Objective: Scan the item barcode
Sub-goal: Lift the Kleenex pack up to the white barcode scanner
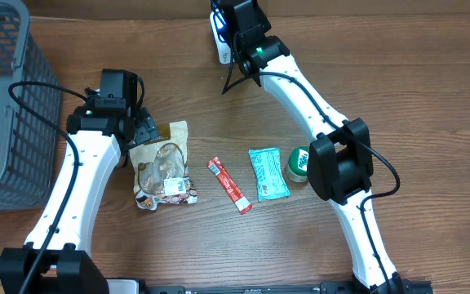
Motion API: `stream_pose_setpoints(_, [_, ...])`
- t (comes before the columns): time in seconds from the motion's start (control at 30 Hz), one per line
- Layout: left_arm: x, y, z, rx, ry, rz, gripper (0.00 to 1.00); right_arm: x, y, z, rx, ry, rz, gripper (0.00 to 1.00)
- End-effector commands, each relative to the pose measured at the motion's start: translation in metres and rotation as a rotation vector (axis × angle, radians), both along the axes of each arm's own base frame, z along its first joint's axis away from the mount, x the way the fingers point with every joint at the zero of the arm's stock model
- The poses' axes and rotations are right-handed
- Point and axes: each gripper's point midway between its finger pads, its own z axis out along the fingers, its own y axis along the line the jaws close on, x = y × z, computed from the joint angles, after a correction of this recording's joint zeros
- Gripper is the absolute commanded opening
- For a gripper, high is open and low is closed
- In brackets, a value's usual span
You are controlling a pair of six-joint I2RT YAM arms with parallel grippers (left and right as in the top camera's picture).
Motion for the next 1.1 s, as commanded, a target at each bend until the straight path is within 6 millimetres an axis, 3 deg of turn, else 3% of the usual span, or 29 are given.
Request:
stream_pose_setpoints(0.0, [0.003, -0.001, 0.012, -0.003, -0.033, -0.009, 1.00, 0.001, 0.010, -0.017, -0.128, -0.001, 0.060, 0.04])
stream_pose_setpoints(0.13, [0.003, -0.001, 0.012, -0.003, -0.033, -0.009, 1.00, -0.001, 0.017, -0.026, -0.255, 0.002, 0.137, 0.04])
stream_pose_setpoints(0.5, [0.003, -0.001, 0.012, -0.003, -0.033, -0.009, 1.00, 0.000, 0.018, -0.043, -0.265, 0.022, 0.136, 0.04])
stream_pose_setpoints(0.8, [0.003, -0.001, 0.012, -0.004, -0.033, -0.009, 0.99, 0.000, 0.018, -0.043, -0.265, 0.023, 0.136, 0.04])
stream_pose_setpoints(0.93, [0.003, -0.001, 0.012, -0.003, -0.033, -0.009, 1.00, -0.003, 0.014, -0.032, -0.263, 0.023, 0.121, 0.04])
stream_pose_setpoints(1.07, [0.003, -0.001, 0.012, -0.003, -0.033, -0.009, 1.00, -0.010, 0.010, 0.002, -0.200, 0.003, 0.088, 0.04])
